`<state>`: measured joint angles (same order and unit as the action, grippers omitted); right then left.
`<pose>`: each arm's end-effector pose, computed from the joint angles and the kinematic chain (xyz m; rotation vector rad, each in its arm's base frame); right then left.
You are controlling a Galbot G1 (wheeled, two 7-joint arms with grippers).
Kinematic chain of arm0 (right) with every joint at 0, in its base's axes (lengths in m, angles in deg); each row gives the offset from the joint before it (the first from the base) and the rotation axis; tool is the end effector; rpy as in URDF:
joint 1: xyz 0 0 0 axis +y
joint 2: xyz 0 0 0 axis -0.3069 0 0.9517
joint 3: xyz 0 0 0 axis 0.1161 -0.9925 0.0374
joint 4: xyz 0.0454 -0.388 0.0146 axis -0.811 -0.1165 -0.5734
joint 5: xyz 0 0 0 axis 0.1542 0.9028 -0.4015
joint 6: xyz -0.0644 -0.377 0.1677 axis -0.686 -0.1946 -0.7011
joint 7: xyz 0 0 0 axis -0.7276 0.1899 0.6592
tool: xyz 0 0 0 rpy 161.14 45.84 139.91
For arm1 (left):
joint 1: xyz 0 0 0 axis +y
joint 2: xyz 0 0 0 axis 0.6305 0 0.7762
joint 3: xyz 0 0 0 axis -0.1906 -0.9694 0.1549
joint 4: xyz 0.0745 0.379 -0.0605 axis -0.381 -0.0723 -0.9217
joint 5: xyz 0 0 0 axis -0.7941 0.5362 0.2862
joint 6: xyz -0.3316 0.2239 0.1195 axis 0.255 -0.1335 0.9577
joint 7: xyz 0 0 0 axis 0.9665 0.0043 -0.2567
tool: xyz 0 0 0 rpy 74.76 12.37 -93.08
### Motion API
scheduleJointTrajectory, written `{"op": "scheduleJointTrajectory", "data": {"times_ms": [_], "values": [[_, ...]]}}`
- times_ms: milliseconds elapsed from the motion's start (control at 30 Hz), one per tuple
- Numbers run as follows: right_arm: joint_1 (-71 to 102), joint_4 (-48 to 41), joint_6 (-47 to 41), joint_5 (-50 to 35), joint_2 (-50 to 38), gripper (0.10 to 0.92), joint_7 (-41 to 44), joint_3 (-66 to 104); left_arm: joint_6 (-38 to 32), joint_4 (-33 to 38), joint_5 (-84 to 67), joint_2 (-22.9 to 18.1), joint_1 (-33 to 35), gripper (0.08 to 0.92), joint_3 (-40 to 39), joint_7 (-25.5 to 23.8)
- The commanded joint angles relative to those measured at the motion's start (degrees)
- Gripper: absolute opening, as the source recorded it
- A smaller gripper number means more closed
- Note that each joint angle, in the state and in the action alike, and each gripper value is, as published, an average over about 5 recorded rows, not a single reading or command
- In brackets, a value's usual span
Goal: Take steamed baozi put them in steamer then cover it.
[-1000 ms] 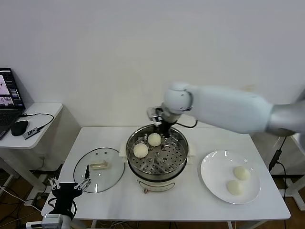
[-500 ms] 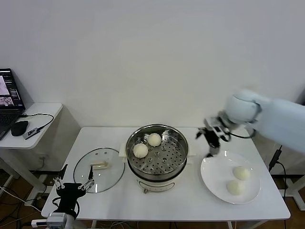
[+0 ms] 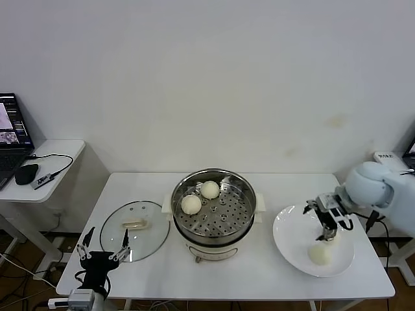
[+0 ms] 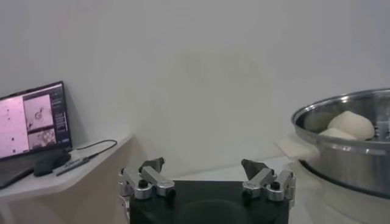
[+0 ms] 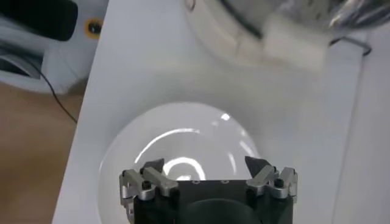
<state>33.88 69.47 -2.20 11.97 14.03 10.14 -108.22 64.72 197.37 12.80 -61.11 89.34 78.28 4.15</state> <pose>0.4898 -0.1738 -0.1477 1.3222 -1.3039 1.4932 0.1810 0.0671 -0.3110 0.1431 -2.9738 -0.3844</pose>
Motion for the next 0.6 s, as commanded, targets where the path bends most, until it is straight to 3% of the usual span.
{"op": "scheduleJointTrajectory", "data": {"times_ms": [33, 600], "values": [[19.1, -2.9, 1.7, 8.2, -2.0, 0.823, -0.7, 12.3, 0.0, -0.5, 0.3, -0.2, 0.1, 0.823, -0.1, 0.0], [29.0, -7.4, 1.0, 11.7, 2.5, 0.823, -0.9, 18.9, -0.1, -0.8, 1.1, -0.7, 1.0, 0.823, 0.2, 0.0]]}}
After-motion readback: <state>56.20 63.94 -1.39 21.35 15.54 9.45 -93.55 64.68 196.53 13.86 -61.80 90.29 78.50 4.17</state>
